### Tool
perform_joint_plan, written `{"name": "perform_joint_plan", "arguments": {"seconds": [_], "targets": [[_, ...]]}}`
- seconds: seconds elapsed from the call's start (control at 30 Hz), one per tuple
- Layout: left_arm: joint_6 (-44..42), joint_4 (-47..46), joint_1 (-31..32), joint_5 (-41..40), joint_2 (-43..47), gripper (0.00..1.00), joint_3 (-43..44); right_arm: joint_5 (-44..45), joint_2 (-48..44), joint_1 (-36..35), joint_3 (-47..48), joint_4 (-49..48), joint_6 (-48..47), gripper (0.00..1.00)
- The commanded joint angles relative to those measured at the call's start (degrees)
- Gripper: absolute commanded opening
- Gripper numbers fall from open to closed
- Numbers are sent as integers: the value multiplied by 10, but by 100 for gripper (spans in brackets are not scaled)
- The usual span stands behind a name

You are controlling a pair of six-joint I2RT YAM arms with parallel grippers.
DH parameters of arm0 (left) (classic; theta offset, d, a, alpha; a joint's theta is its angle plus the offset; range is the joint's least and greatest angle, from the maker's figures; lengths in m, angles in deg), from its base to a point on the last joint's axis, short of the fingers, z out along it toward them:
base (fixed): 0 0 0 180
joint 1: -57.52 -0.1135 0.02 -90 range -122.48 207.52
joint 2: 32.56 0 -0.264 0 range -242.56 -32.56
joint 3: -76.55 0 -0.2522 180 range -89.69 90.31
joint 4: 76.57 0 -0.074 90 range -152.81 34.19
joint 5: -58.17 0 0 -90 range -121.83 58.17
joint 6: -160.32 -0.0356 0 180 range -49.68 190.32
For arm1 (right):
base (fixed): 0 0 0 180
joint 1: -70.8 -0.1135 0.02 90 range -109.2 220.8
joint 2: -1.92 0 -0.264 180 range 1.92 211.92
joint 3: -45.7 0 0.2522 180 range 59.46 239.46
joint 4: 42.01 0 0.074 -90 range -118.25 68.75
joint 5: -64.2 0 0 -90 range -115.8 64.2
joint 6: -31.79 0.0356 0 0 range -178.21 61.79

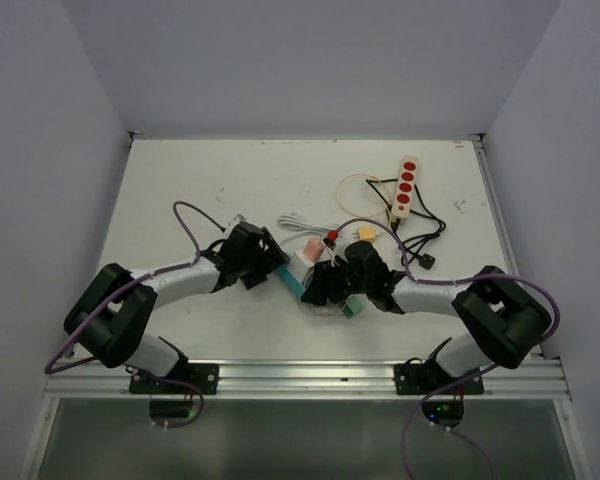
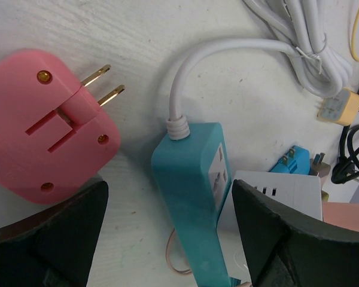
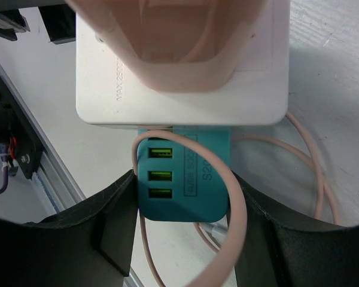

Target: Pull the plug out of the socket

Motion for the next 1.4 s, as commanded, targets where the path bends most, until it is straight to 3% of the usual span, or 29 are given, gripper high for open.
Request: {"name": "perform_joint_plan", "arguments": {"seconds": [0.0,0.2,0.3,0.37,0.4,0.43,0.53,0.57,0.63,0.73,0.83,1.17,1.37], "targets": [[23,-27,4,8,-14,87,20,-26,-3,-3,3,-56,4,0],[34,-60,8,-9,-23,68,15,-29,-3,-3,4,-53,3,0],[38,-63,8,-9,-31,54,15,-30,-8,-4,1,-49,3,0],[37,-66,9,-12,-33,38,11,-29,-14,-3,-1,-46,2,2],[36,-70,9,-15,-30,32,8,-29,-19,-3,-1,-44,2,6],[34,-76,9,-16,-27,19,4,-31,-22,-3,-2,-38,0,16],[25,-81,9,-24,-15,0,-6,-31,-34,-3,4,-11,-11,44],[17,-79,9,-29,-7,0,-8,-29,-38,-3,9,-3,-17,60],[5,-74,9,-34,0,0,-11,-25,-54,-3,12,19,-17,78],[-9,-74,9,-41,18,0,-21,-12,-78,-2,22,53,-18,90],[-25,-74,8,-45,34,0,-34,7,-95,2,33,84,-19,97],[-65,-73,8,-43,71,0,-63,25,-122,30,72,122,-8,98],[-77,-79,8,-37,78,0,-67,24,-110,40,91,105,16,91]]}}
